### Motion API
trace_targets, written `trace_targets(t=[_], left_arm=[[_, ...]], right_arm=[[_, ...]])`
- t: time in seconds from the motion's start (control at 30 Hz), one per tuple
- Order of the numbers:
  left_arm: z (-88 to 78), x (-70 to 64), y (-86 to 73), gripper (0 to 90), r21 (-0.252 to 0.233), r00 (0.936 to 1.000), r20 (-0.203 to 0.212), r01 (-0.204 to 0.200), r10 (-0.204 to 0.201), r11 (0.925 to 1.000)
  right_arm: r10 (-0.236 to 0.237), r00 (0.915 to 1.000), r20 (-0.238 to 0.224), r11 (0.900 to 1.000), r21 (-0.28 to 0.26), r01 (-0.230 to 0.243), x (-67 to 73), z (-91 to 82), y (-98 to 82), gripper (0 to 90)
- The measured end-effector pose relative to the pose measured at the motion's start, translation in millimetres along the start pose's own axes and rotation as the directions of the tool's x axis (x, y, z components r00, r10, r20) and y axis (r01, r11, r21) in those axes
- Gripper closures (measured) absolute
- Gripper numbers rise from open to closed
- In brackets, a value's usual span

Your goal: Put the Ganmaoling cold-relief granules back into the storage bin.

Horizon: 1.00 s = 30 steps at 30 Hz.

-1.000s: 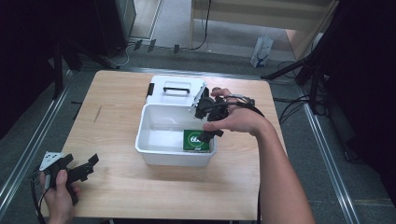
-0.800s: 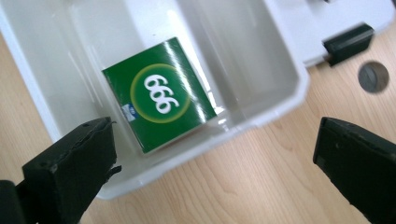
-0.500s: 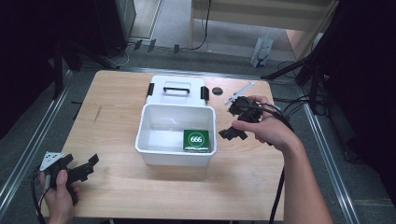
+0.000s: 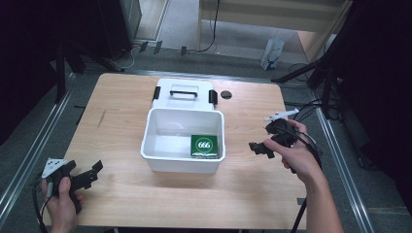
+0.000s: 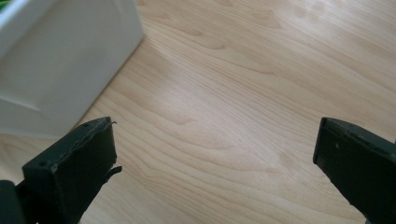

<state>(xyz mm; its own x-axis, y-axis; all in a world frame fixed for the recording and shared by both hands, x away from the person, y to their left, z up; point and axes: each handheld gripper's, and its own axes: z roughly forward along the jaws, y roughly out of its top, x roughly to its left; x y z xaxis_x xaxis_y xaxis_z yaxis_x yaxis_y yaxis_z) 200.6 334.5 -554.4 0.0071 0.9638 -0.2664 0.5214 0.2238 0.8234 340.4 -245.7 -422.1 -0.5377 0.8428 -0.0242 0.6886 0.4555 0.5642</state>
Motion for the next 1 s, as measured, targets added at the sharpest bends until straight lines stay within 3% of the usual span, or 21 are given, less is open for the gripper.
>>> trace_targets(t=[0.13, 0.27, 0.47, 0.63, 0.93, 1.0], left_arm=[[-0.1, -0.2, -0.1, 0.1, 0.0, 1.0, 0.001, 0.001, -0.001, 1.0], [-0.3, -0.3, -0.2, 0.2, 0.001, 1.0, -0.001, 0.0, 0.0, 1.0], [-0.4, -0.4, -0.2, 0.2, 0.002, 1.0, -0.004, -0.001, 0.001, 1.0], [-0.4, -0.5, -0.3, 0.2, 0.001, 1.0, -0.003, 0.0, 0.0, 1.0], [-0.4, -0.6, -0.3, 0.2, 0.004, 1.0, -0.003, -0.002, 0.002, 1.0], [-0.3, -0.6, -0.3, 0.2, 0.005, 1.0, -0.003, -0.002, 0.002, 1.0]], right_arm=[[0.059, 0.9954, 0.075, 0.995, -0.079, -0.053, -9.3, 3.7, -22.9, 0.0], [0.106, 0.9899, 0.094, 0.985, -0.147, -0.092, -16.5, 8.2, -47.3, 0.0], [0.168, 0.9782, 0.122, 0.971, -0.191, -0.143, -23.4, 16.7, -82.7, 0.0], [0.278, 0.9464, 0.164, 0.937, -0.264, -0.23, -29.7, 23.5, -113.7, 0.0], [0.346, 0.9226, 0.17, 0.891, -0.367, -0.267, -28.9, 27.2, -156.4, 0.0], [0.355, 0.9193, 0.17, 0.887, -0.372, -0.274, -28.7, 28.2, -164.2, 0.0]])
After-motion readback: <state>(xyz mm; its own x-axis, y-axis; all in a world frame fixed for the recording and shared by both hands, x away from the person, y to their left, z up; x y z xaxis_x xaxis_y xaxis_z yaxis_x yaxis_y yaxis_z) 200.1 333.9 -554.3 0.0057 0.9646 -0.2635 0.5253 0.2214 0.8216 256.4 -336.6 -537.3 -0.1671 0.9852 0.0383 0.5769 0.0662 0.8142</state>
